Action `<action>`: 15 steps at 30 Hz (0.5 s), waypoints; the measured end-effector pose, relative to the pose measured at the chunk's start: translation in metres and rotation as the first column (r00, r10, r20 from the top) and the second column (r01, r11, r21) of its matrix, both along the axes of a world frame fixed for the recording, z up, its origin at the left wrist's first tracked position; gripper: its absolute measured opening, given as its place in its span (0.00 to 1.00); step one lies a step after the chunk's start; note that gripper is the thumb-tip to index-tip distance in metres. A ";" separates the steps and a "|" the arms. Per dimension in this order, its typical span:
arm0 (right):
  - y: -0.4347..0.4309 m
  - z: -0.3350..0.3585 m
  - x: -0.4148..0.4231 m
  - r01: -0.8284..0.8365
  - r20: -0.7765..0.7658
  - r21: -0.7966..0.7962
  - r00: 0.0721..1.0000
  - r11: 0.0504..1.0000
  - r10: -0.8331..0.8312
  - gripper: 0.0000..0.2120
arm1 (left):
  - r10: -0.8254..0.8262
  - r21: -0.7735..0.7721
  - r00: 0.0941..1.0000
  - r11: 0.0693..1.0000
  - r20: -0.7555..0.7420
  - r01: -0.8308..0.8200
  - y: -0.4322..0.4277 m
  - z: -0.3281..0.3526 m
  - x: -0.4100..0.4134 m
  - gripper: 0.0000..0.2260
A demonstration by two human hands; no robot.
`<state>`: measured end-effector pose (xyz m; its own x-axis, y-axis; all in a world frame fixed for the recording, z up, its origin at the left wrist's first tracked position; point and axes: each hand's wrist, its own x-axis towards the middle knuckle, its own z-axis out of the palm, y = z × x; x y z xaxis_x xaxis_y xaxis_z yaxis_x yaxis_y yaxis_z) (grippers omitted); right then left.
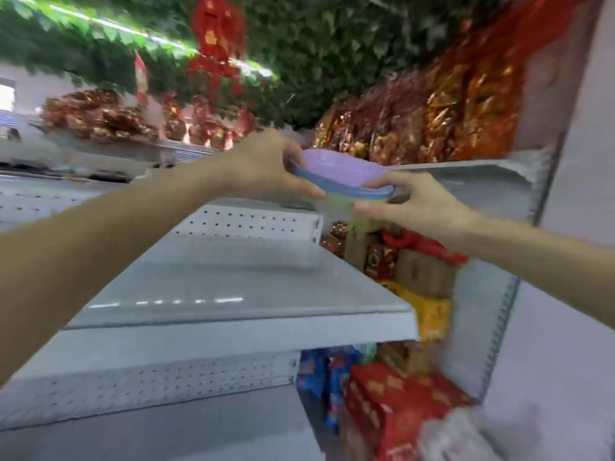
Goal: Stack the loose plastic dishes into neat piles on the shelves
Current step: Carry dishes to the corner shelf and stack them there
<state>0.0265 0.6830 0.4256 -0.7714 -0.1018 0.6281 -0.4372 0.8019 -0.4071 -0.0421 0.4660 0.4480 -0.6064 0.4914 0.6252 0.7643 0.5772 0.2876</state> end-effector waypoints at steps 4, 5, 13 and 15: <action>0.137 -0.021 0.097 0.239 -0.107 -0.007 0.965 0.971 -0.238 0.08 | -0.235 0.064 0.972 0.970 -0.004 0.235 0.169 -0.018 0.047 0.19; 0.168 -0.027 0.122 0.296 -0.102 0.006 0.951 0.955 -0.293 0.09 | -0.290 0.073 0.957 0.955 0.006 0.288 0.208 -0.025 0.060 0.19; 0.360 -0.053 0.287 0.659 0.060 0.252 0.721 0.709 -0.691 0.12 | -0.628 0.205 0.766 0.775 0.142 0.598 0.468 -0.086 0.167 0.18; 0.393 -0.066 0.316 0.709 0.143 0.311 0.623 0.633 -0.769 0.06 | -0.671 0.179 0.723 0.741 0.166 0.647 0.521 -0.106 0.192 0.18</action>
